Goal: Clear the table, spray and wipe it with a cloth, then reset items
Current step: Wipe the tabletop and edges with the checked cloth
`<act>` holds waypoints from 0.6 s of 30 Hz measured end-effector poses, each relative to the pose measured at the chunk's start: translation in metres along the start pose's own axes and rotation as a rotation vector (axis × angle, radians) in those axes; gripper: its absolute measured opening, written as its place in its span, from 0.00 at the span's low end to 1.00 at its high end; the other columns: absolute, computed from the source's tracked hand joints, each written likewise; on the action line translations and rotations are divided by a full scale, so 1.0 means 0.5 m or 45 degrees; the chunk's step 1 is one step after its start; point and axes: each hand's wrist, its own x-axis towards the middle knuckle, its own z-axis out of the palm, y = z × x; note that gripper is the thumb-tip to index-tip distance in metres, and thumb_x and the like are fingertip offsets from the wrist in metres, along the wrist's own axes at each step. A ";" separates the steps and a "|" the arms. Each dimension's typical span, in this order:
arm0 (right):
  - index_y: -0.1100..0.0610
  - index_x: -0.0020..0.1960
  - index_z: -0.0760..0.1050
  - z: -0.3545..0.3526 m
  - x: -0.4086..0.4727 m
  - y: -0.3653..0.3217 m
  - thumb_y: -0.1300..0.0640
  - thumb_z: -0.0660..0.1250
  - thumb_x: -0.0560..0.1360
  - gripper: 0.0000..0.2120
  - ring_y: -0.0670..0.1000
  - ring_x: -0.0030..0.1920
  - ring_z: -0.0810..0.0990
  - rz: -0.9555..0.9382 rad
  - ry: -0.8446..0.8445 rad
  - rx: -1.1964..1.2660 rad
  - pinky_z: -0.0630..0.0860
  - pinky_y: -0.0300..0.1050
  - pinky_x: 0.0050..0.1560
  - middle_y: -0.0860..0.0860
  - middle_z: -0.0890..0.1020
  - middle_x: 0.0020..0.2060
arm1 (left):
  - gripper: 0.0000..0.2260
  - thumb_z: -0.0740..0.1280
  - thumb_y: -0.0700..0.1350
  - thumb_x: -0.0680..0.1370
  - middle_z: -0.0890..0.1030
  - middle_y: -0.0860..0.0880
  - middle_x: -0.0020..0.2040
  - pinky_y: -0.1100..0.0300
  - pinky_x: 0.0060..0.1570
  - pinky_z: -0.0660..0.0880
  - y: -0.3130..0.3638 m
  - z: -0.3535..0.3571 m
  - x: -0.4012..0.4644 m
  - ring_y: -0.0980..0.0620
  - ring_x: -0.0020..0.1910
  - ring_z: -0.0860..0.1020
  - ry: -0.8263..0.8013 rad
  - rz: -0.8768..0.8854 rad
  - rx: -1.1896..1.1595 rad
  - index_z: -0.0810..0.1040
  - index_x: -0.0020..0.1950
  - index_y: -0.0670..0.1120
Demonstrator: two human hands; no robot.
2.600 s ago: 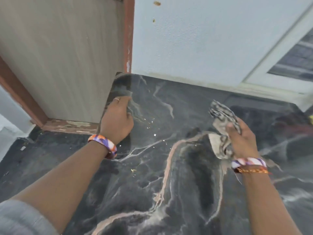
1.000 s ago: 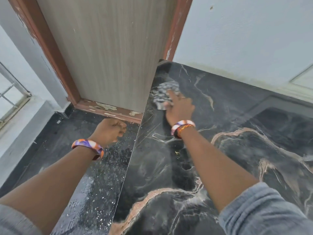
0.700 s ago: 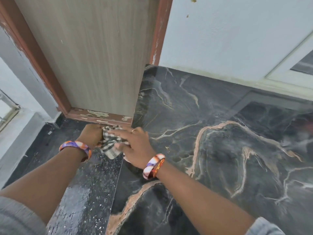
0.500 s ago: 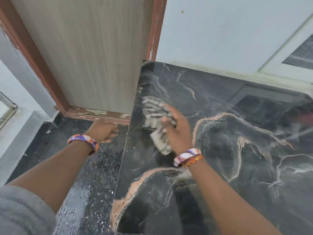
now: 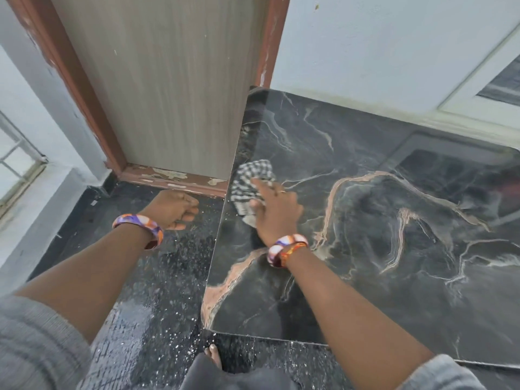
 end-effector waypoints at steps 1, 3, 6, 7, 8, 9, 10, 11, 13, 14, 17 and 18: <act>0.41 0.70 0.63 0.007 -0.008 -0.023 0.52 0.57 0.79 0.20 0.58 0.66 0.64 -0.091 -0.042 0.008 0.60 0.54 0.64 0.52 0.66 0.71 | 0.11 0.58 0.39 0.80 0.75 0.47 0.38 0.61 0.38 0.68 -0.007 -0.009 -0.009 0.52 0.35 0.71 0.021 -0.005 -0.021 0.72 0.38 0.46; 0.41 0.69 0.66 0.011 -0.035 -0.059 0.55 0.59 0.78 0.21 0.58 0.65 0.65 -0.303 -0.133 0.025 0.60 0.55 0.64 0.51 0.68 0.70 | 0.12 0.56 0.37 0.80 0.74 0.46 0.38 0.60 0.39 0.68 -0.022 -0.026 -0.024 0.51 0.35 0.71 0.054 -0.016 -0.082 0.72 0.38 0.44; 0.42 0.68 0.67 0.014 -0.110 -0.079 0.56 0.59 0.78 0.20 0.56 0.63 0.64 -0.573 -0.337 0.030 0.59 0.55 0.63 0.51 0.69 0.69 | 0.13 0.55 0.36 0.80 0.78 0.47 0.31 0.60 0.38 0.68 -0.052 -0.042 -0.053 0.50 0.31 0.75 0.116 0.000 -0.113 0.73 0.38 0.44; 0.43 0.68 0.68 0.014 -0.137 -0.082 0.56 0.59 0.78 0.20 0.55 0.62 0.64 -0.627 -0.375 0.031 0.59 0.55 0.62 0.52 0.70 0.68 | 0.12 0.57 0.37 0.80 0.80 0.49 0.27 0.61 0.37 0.69 -0.061 -0.045 -0.058 0.50 0.30 0.76 0.144 0.010 -0.094 0.74 0.38 0.44; 0.43 0.68 0.68 0.012 -0.168 -0.084 0.57 0.60 0.78 0.20 0.55 0.61 0.65 -0.671 -0.392 0.025 0.60 0.54 0.62 0.52 0.71 0.67 | 0.11 0.58 0.38 0.80 0.80 0.50 0.27 0.62 0.35 0.71 -0.071 -0.043 -0.066 0.51 0.30 0.75 0.168 0.016 -0.075 0.75 0.39 0.43; 0.44 0.68 0.68 0.008 -0.199 -0.085 0.57 0.60 0.78 0.20 0.55 0.60 0.65 -0.706 -0.405 0.013 0.60 0.54 0.61 0.53 0.72 0.66 | 0.10 0.58 0.39 0.79 0.79 0.49 0.30 0.63 0.32 0.72 -0.081 -0.039 -0.078 0.52 0.30 0.75 0.172 0.021 -0.055 0.75 0.40 0.43; 0.45 0.68 0.68 0.004 -0.228 -0.085 0.58 0.60 0.78 0.20 0.55 0.60 0.66 -0.734 -0.422 0.013 0.60 0.54 0.60 0.53 0.72 0.65 | 0.10 0.59 0.39 0.79 0.77 0.48 0.34 0.66 0.28 0.72 -0.088 -0.035 -0.088 0.54 0.27 0.76 0.161 0.024 -0.040 0.74 0.39 0.44; 0.45 0.68 0.68 0.004 -0.253 -0.083 0.58 0.60 0.78 0.20 0.56 0.59 0.66 -0.755 -0.446 0.031 0.59 0.54 0.60 0.54 0.72 0.65 | 0.11 0.59 0.39 0.79 0.76 0.47 0.35 0.68 0.26 0.71 -0.096 -0.031 -0.095 0.57 0.24 0.76 0.147 0.023 -0.035 0.74 0.38 0.45; 0.46 0.68 0.69 0.000 -0.303 -0.074 0.57 0.60 0.78 0.19 0.56 0.62 0.64 -0.769 -0.501 0.147 0.57 0.54 0.60 0.55 0.72 0.65 | 0.12 0.58 0.39 0.79 0.75 0.47 0.36 0.64 0.31 0.71 -0.111 -0.019 -0.109 0.56 0.24 0.77 0.111 0.030 -0.035 0.73 0.37 0.45; 0.46 0.68 0.69 -0.005 -0.324 -0.069 0.58 0.60 0.78 0.19 0.56 0.64 0.63 -0.749 -0.513 0.248 0.57 0.54 0.61 0.55 0.71 0.66 | 0.11 0.58 0.39 0.80 0.75 0.47 0.37 0.62 0.35 0.70 -0.117 -0.013 -0.116 0.53 0.29 0.76 0.099 0.039 -0.028 0.73 0.38 0.45; 0.44 0.66 0.71 -0.022 -0.367 -0.034 0.64 0.60 0.76 0.23 0.53 0.64 0.62 -0.574 -0.344 0.517 0.61 0.54 0.63 0.52 0.71 0.66 | 0.08 0.58 0.38 0.79 0.77 0.47 0.34 0.62 0.34 0.70 -0.131 0.005 -0.136 0.52 0.32 0.73 0.102 0.081 -0.014 0.76 0.45 0.41; 0.42 0.64 0.71 -0.030 -0.371 -0.012 0.66 0.58 0.73 0.26 0.54 0.63 0.64 -0.479 -0.195 0.567 0.64 0.57 0.63 0.53 0.72 0.65 | 0.08 0.58 0.38 0.79 0.77 0.48 0.31 0.63 0.30 0.71 -0.134 0.013 -0.145 0.53 0.30 0.74 0.097 0.089 -0.008 0.76 0.45 0.40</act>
